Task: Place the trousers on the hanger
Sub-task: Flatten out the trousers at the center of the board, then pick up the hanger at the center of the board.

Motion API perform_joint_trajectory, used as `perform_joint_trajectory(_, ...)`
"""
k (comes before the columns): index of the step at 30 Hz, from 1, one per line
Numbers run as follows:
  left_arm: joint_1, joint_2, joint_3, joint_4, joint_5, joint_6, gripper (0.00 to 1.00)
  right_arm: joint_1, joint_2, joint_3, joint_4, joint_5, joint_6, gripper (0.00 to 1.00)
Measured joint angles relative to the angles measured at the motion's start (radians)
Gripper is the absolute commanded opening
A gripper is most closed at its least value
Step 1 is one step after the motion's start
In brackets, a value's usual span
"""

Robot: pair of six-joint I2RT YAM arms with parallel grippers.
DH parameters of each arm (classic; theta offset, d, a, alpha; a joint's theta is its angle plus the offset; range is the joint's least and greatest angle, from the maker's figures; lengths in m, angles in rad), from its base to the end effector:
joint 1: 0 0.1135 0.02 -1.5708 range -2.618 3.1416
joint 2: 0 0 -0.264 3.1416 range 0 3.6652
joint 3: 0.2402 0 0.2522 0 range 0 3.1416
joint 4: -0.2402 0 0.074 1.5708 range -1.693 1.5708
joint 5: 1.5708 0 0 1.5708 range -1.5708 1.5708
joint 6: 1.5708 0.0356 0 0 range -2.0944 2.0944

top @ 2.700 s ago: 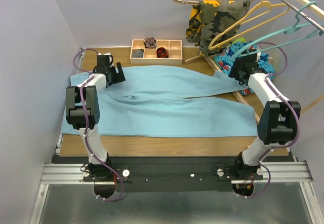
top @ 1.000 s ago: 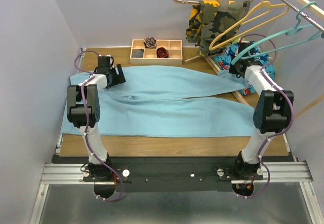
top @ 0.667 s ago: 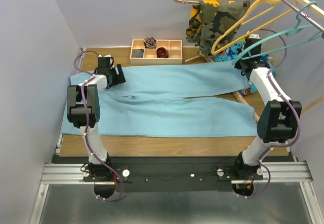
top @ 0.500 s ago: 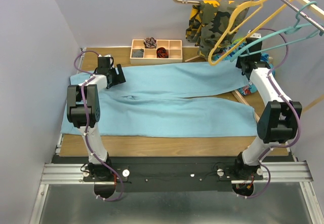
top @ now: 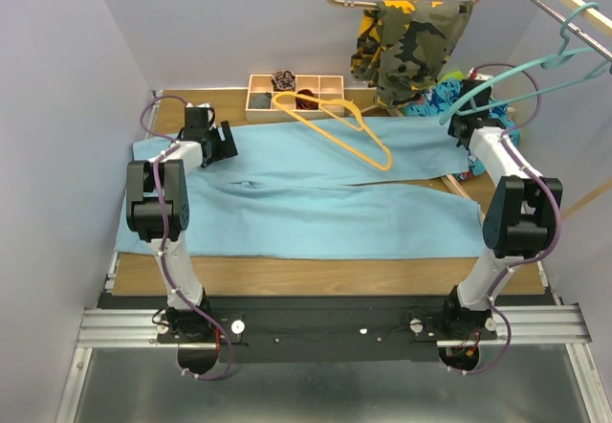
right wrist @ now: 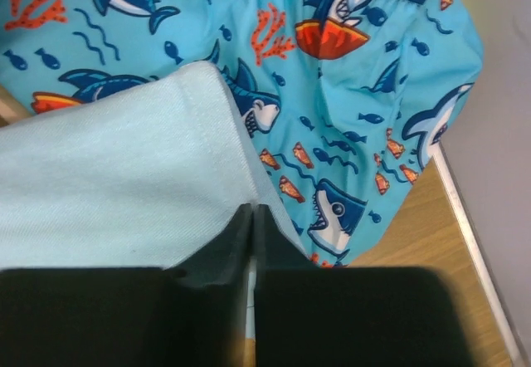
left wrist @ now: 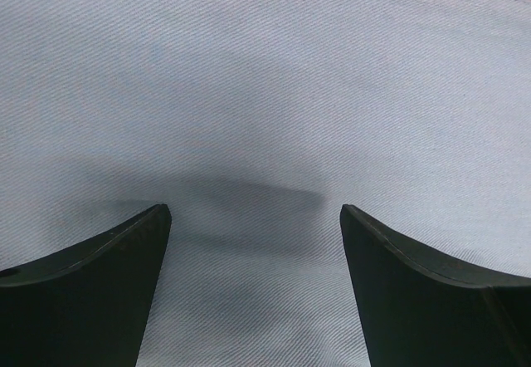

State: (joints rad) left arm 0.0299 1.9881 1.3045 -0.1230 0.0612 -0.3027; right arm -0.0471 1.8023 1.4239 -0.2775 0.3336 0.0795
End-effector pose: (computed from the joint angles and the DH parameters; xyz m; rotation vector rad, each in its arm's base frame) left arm 0.4305 0.0107 0.1676 -0.3658 2.3567 -0.2026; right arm 0.4147 -0.0312 0.2701 0.3211 2.1836 -0.3527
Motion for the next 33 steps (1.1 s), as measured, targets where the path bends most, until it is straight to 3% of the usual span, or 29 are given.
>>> perform_joint_trajectory(2,-0.002,-0.002,0.000,-0.006,0.000,0.000,0.92,-0.003,0.002,0.000,0.000,0.018,0.019,0.73)
perform_joint_trajectory(5,-0.004,-0.009,0.000,-0.016,0.001,0.000,0.92,-0.010,0.002,0.000,0.000,0.044,0.027,0.81)
perform_joint_trajectory(12,-0.006,-0.039,0.000,-0.033,0.002,0.000,0.92,-0.014,-0.023,-0.066,-0.001,0.001,0.029,0.81)
perform_joint_trajectory(23,-0.010,-0.111,-0.029,-0.028,0.023,-0.001,0.92,0.019,-0.204,-0.206,0.016,-0.335,0.024,0.76)
perform_joint_trajectory(33,-0.024,-0.180,-0.076,-0.025,0.040,-0.001,0.92,0.175,-0.045,-0.215,0.044,-0.625,0.049,0.72)
